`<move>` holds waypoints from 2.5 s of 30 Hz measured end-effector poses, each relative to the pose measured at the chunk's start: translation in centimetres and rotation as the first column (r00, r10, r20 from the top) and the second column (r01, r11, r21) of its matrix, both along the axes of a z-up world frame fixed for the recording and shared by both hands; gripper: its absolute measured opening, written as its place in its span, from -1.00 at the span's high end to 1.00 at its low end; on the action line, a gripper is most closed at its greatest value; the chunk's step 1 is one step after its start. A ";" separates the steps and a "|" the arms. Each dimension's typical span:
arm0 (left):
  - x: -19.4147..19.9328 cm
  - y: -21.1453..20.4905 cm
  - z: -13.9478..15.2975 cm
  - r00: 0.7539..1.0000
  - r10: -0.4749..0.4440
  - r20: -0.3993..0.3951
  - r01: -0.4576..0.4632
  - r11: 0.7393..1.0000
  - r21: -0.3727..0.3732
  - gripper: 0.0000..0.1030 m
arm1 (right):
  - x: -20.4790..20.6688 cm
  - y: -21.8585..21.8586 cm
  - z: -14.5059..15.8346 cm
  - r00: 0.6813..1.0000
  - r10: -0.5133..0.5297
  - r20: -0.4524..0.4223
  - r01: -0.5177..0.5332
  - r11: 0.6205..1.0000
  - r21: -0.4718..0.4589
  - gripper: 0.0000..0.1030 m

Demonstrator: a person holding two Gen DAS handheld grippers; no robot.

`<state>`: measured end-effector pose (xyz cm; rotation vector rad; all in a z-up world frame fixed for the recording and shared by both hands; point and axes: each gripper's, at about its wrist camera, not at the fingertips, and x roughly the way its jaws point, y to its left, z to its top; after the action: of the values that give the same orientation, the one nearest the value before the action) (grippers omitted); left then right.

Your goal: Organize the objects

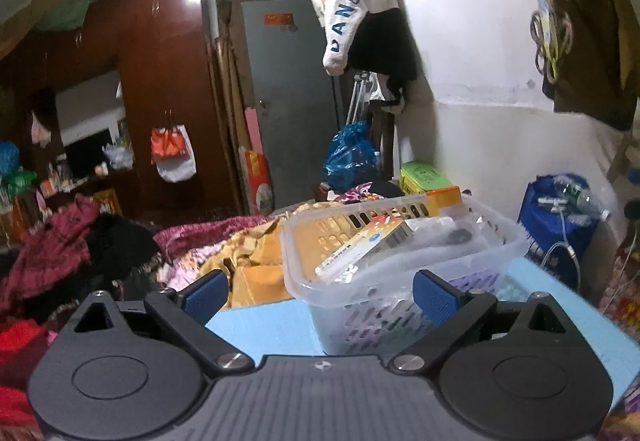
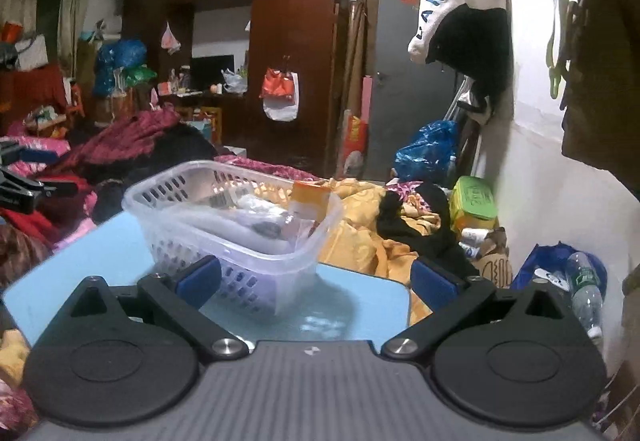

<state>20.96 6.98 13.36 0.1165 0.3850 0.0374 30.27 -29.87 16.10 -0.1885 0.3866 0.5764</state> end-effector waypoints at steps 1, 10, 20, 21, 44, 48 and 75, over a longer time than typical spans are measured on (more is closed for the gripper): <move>0.0 0.0 -0.1 1.000 -0.007 -0.017 0.006 1.000 -0.013 -0.94 | -0.1 0.3 -0.1 1.000 0.007 -0.001 -0.007 1.000 0.010 -1.00; -0.8 -2.4 -2.7 0.999 -0.051 -0.015 0.050 0.996 -0.077 -0.94 | 0.1 6.0 -3.5 0.995 0.083 -0.049 -0.080 0.994 0.068 -1.00; 0.5 -4.7 -5.7 0.996 -0.064 -0.066 0.059 0.995 -0.085 -0.94 | 0.5 7.0 -6.7 0.996 0.074 -0.054 -0.072 0.997 0.038 -1.00; 0.6 -4.9 -5.8 0.995 -0.066 -0.069 0.060 0.995 -0.084 -0.94 | 0.6 6.8 -6.7 0.996 0.073 -0.057 -0.070 0.997 0.043 -1.00; 0.7 -5.7 -5.9 0.997 -0.048 -0.057 0.044 0.996 -0.072 -0.94 | -0.5 6.5 -7.1 0.996 0.072 -0.052 -0.068 0.995 0.079 -1.00; 0.7 -5.8 -5.9 0.998 -0.045 -0.050 0.041 0.997 -0.072 -0.94 | -1.1 6.6 -6.8 0.997 0.072 -0.041 -0.069 0.994 0.086 -1.00; 0.9 -6.2 -6.1 0.998 -0.045 -0.048 0.041 0.996 -0.073 -0.94 | -1.1 6.5 -7.0 0.998 0.048 -0.040 -0.044 0.995 0.088 -1.00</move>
<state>21.86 0.76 7.31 0.0542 0.4328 -0.0221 29.16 -23.38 9.13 -0.1020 0.3981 0.6419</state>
